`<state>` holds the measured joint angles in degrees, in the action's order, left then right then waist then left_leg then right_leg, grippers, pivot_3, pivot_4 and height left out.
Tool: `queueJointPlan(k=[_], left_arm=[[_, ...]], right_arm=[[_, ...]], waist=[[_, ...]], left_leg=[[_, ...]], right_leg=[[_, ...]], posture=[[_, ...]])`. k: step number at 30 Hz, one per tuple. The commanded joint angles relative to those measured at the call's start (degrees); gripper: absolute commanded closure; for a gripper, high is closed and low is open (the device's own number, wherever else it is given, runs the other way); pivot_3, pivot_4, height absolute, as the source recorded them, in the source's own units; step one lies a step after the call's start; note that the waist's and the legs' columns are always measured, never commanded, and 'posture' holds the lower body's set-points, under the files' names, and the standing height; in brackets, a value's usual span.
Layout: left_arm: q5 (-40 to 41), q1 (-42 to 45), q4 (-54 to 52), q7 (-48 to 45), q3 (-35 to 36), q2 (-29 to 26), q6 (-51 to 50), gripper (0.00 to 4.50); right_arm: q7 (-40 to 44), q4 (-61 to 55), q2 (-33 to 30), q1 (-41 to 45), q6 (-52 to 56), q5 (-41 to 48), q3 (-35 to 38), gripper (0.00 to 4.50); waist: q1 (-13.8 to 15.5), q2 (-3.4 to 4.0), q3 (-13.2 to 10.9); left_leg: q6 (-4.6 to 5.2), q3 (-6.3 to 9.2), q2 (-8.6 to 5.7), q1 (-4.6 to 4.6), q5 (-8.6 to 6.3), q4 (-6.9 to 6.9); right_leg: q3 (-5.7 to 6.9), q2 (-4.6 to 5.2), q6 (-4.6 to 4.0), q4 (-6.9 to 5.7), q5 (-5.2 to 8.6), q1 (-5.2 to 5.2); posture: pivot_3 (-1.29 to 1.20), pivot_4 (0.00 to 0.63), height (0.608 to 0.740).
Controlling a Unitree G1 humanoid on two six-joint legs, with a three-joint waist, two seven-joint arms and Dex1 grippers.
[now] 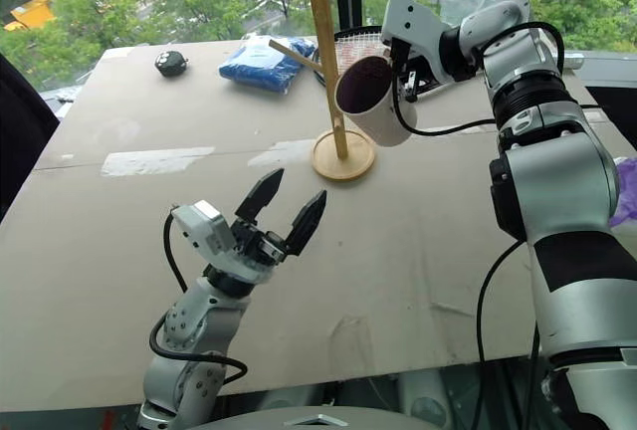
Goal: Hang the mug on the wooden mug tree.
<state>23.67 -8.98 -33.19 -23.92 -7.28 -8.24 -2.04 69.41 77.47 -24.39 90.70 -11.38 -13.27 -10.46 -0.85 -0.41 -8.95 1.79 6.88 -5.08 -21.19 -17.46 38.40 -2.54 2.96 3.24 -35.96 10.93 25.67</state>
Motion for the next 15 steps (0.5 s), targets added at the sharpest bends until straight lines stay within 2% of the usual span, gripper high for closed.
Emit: queueJointPlan(k=[1,8,15], left_arm=[[-0.08,0.65,-2.62,0.18,-0.31,-0.19,0.78,0.0],[-0.39,1.14,-2.55,0.56,-0.77,-0.19,0.36,0.0],[-0.67,0.74,-3.17,1.38,-0.96,-0.28,0.36,0.0]], right_arm=[[-1.21,-0.87,-1.04,0.14,0.5,0.08,1.25,4.45],[-6.39,-0.23,0.07,0.25,1.22,0.73,2.74,4.45],[-5.55,0.02,2.63,0.93,0.44,0.36,3.64,4.45]], waist=[[-0.07,0.0,0.0],[-0.05,0.0,0.0],[-0.11,0.0,0.0]], left_leg=[[0.0,-0.01,0.0,0.0,0.0,0.0],[0.0,-0.02,0.0,0.0,0.0,0.0],[0.0,-0.02,0.0,0.01,0.0,0.0]], right_leg=[[0.0,0.0,0.0,0.0,0.0,0.0],[-0.01,0.0,0.0,-0.01,0.0,0.0],[-0.02,-0.01,0.0,-0.01,0.0,0.01]], posture=[[0.0,0.15,0.74],[0.0,0.15,0.74],[0.0,0.15,0.74]])
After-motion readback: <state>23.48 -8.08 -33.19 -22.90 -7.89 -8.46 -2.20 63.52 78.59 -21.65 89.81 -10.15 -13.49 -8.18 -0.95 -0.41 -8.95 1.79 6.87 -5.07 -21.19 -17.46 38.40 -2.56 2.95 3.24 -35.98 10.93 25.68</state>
